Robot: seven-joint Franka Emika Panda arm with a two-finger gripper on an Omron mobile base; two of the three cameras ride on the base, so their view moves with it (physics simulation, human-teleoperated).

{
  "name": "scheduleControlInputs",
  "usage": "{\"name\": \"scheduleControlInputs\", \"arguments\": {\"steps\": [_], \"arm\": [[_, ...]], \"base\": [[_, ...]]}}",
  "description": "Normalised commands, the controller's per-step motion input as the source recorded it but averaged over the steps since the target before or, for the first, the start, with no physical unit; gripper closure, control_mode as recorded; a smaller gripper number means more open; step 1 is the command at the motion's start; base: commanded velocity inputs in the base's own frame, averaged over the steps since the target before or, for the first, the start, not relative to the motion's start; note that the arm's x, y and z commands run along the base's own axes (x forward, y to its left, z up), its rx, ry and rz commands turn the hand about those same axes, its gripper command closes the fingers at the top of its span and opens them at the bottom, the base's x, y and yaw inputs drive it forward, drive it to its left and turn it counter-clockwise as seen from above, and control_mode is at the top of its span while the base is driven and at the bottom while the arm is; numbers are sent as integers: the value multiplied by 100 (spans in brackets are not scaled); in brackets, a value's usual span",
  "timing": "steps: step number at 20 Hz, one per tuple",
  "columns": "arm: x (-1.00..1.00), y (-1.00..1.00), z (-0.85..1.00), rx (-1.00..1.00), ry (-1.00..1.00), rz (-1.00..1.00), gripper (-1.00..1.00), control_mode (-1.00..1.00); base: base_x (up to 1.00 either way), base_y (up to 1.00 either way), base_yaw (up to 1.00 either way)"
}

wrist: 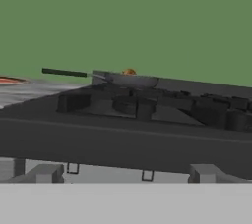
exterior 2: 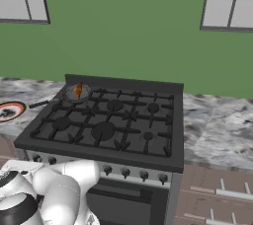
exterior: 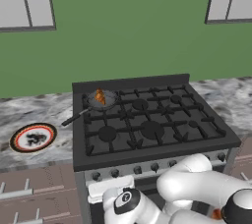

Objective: Pick the croissant and place it on the pan. Then turn on the stove to warm the croissant.

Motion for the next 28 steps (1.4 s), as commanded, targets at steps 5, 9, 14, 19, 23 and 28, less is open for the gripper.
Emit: {"name": "scheduleControlInputs", "arguments": {"steps": [5,9,14,19,23,28], "arm": [[1,0,-23,0,0,6,-100,-100],[9,0,-27,0,0,6,-100,-100],[19,0,-19,0,0,7,-100,-100],[14,0,-20,0,0,7,-100,-100],[15,0,-25,0,0,7,-100,-100],[19,0,-18,0,0,7,-100,-100]], "base": [[0,0,0],[0,0,0],[0,0,0],[0,0,0],[0,0,0],[0,0,0]]}}
